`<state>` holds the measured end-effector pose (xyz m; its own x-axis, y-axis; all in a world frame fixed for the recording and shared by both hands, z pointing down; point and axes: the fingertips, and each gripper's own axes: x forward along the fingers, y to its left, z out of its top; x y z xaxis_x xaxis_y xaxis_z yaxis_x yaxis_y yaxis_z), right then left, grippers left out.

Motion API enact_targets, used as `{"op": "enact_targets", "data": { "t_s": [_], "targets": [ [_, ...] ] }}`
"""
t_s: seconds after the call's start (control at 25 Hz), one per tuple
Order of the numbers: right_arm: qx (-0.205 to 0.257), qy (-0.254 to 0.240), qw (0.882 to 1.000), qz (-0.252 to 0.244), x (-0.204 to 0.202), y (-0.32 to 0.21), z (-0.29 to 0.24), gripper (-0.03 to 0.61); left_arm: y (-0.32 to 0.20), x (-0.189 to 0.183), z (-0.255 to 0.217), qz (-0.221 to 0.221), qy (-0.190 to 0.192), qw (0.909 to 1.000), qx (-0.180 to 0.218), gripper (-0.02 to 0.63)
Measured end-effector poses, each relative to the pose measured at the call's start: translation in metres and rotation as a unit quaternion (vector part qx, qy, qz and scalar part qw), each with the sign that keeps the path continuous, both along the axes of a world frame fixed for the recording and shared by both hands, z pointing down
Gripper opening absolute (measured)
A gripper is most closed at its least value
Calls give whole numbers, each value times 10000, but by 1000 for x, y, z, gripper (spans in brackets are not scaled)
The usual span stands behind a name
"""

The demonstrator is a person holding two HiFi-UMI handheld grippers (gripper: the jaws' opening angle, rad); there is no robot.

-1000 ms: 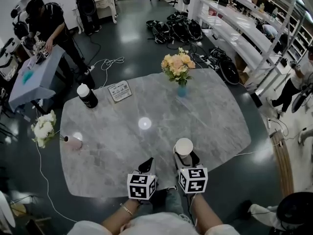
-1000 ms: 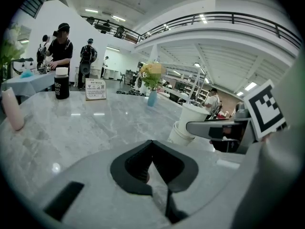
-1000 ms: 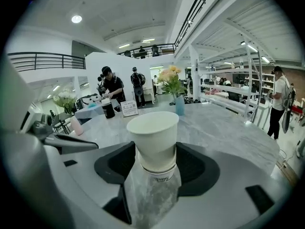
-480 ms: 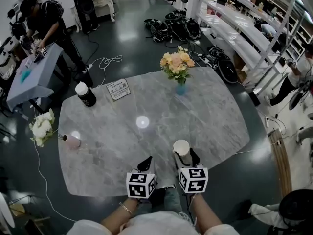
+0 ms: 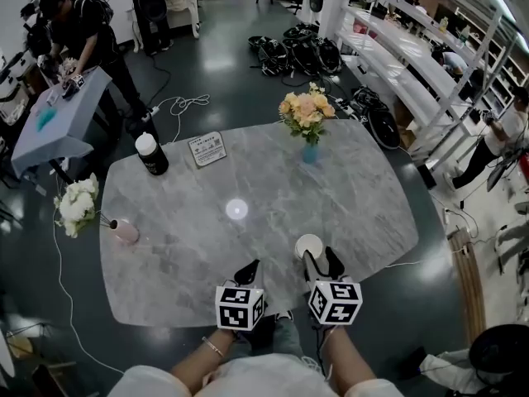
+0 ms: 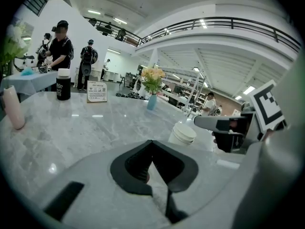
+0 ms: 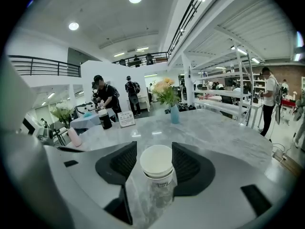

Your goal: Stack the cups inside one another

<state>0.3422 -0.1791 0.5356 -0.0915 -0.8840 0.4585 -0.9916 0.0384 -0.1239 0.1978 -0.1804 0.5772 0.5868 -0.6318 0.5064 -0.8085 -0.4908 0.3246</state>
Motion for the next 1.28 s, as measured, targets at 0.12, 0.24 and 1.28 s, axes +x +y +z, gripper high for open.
{"op": "enact_targets", "data": {
  "t_s": [0.12,0.24,1.28],
  "targets": [
    [89,73,9998,180,2,3,-8,157,2,-8,-5,-25,21,10000,70,-3],
    [154,135,9992,357,3,9,-14,93,4,-18,-10,-30,50,9999,142,-3],
    [60,-61,9948,1018,12,111,-15,20,80,-28,-40,185,-90,9988,444,-3]
  ]
}}
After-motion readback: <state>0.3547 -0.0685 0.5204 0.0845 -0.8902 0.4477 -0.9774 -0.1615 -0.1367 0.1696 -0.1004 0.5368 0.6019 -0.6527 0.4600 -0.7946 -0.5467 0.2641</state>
